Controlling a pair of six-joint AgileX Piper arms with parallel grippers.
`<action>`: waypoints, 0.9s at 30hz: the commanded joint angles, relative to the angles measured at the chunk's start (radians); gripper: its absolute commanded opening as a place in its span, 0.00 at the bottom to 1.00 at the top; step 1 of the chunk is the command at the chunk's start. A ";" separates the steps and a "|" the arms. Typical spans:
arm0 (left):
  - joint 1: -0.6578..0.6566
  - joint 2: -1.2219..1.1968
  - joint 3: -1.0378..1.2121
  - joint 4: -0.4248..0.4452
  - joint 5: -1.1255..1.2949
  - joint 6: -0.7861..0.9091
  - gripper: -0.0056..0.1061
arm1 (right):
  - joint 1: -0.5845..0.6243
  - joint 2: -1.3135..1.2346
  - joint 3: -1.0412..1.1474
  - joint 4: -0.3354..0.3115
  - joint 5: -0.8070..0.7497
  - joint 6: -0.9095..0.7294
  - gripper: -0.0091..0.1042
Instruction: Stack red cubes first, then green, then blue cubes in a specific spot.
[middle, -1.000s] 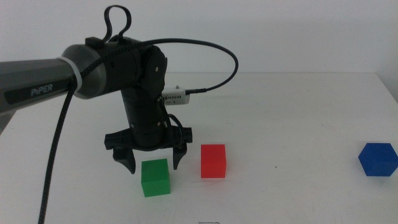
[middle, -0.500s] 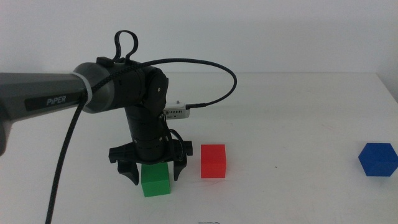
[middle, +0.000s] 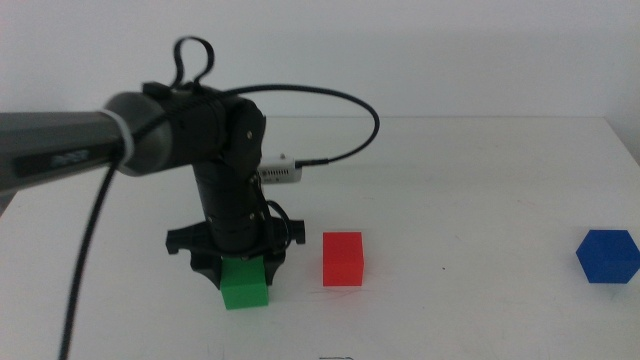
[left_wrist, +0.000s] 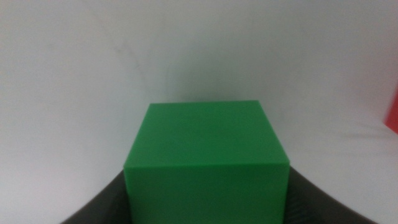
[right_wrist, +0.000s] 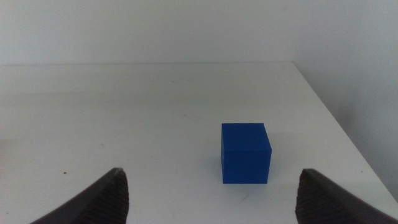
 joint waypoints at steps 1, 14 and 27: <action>0.000 -0.102 -0.026 0.005 0.026 -0.011 0.14 | -0.004 -0.023 -0.017 -0.010 -0.077 -0.011 0.73; -0.041 -0.136 -0.262 0.038 0.226 -0.059 0.13 | -0.004 -0.023 -0.017 -0.010 -0.077 -0.011 0.73; -0.163 0.065 -0.512 0.038 0.256 -0.065 0.13 | -0.004 -0.023 -0.017 -0.010 -0.077 -0.011 0.73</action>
